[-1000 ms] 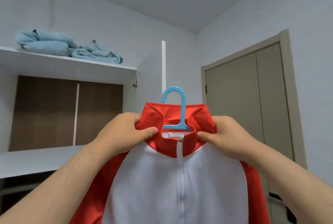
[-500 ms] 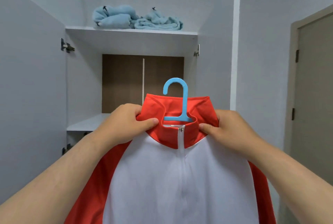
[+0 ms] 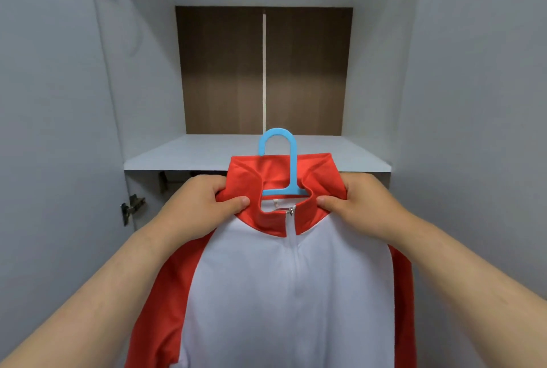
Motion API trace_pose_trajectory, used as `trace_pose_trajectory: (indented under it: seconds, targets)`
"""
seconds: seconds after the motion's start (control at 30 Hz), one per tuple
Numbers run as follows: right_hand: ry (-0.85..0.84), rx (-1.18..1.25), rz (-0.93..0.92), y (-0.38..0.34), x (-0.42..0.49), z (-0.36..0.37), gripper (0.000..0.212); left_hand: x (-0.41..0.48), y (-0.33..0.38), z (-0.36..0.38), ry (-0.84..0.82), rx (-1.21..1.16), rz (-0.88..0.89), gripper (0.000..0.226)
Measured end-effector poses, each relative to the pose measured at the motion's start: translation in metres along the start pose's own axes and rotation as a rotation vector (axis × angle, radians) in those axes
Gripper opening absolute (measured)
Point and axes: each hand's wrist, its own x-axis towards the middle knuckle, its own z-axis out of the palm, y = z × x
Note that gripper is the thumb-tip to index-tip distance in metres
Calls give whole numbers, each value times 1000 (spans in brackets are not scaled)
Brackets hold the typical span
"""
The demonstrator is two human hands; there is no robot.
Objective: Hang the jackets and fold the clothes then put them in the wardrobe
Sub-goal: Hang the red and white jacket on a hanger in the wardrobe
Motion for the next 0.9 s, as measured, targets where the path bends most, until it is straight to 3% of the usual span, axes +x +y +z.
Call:
trace_pose_trajectory:
  seconds: [0.17,0.33,0.43,0.6,0.8,0.9]
  targets:
    - [-99,95,99,30,31,36,7,27,-46,24,-65,-21,-1,16]
    - [-202,162,218,90,43,92,17,47,-98,78,-149,0,-121,25]
    - [-258,216,275,128,50,130,10,54,-128,114,-211,49,-169,7]
    - [-399,292,292,164,74,173,16,70,-174,150,-245,75,-298,18]
    - [-585,304,384,179,104,207,5,92,-218,164,-315,77,-313,14]
    - [-666,231,390,172,123,222,19,115,-242,163,-329,227,-238,15]
